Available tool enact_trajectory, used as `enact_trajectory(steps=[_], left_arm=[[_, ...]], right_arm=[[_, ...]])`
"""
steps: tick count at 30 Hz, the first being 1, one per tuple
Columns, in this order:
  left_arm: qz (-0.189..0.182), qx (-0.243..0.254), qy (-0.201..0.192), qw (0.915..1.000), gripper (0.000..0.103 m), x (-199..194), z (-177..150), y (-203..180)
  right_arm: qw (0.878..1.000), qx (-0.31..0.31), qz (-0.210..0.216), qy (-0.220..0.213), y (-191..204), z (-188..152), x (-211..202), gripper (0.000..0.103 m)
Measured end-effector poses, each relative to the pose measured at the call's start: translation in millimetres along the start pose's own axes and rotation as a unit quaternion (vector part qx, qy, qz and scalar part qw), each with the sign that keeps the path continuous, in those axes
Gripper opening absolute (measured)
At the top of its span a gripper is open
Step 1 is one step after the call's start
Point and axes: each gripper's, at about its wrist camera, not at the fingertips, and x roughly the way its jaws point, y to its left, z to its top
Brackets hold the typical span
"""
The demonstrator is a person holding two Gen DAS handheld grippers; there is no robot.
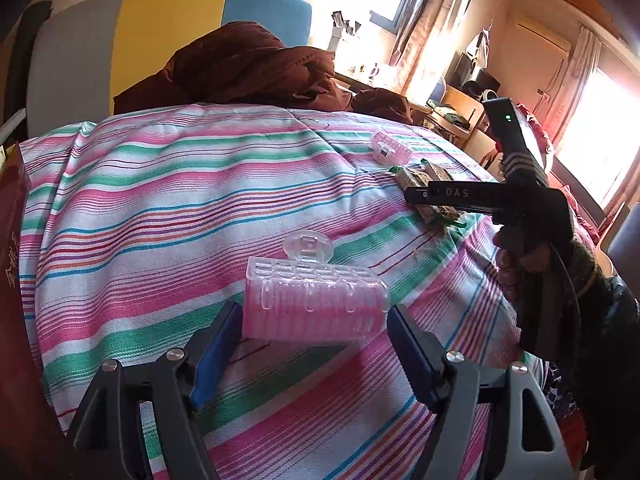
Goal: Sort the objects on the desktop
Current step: 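Hold the pink roller in the left gripper while the right gripper grasps a cracker pack, then carry the pink roller and cracker pack over the gold tray and lower them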
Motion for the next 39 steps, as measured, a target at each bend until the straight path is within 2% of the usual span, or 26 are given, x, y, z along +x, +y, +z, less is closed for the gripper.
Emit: enact_trajectory(steps=[3, 8, 14, 21, 25, 32, 36, 39], left_arm=[[0.006, 0.004, 0.0, 1.0, 0.076, 0.6, -0.1, -1.8], [0.011, -0.002, -0.004, 0.9999, 0.069, -1.4, -0.1, 0.5], [0.015, 0.001, -0.008, 0.9999, 0.068, -9.1, -3.1, -1.8], [0.037, 0.029, -0.013, 0.9988, 0.068, -32.6, -28.0, -15.3], [0.037, 0.026, -0.029, 0.9986, 0.068, -58.7, -37.2, -16.8], [0.054, 0.009, -0.097, 0.9938, 0.068, -129.0, -41.4, -3.5], [0.094, -0.026, -0.13, 0.9867, 0.068, -169.5, -48.6, 29.8], [0.129, -0.056, -0.153, 0.9782, 0.068, -199.5, -55.4, 57.5]], right_arm=[[1.0, -0.008, 0.026, -0.001, 1.9, -17.5, -13.0, 0.05], [0.997, -0.033, 0.062, -0.01, 15.4, -52.9, -39.3, 0.05], [0.994, -0.066, 0.076, -0.03, 36.7, -89.6, -63.7, 0.05], [0.992, -0.062, 0.097, -0.047, 42.6, -107.2, -75.4, 0.05], [0.99, -0.064, 0.115, -0.048, 49.2, -112.9, -80.4, 0.05], [0.985, -0.082, 0.147, -0.047, 76.7, -119.1, -88.8, 0.05], [0.977, -0.112, 0.174, -0.056, 107.2, -121.6, -102.3, 0.05], [0.968, -0.138, 0.198, -0.067, 133.8, -122.7, -115.8, 0.05]])
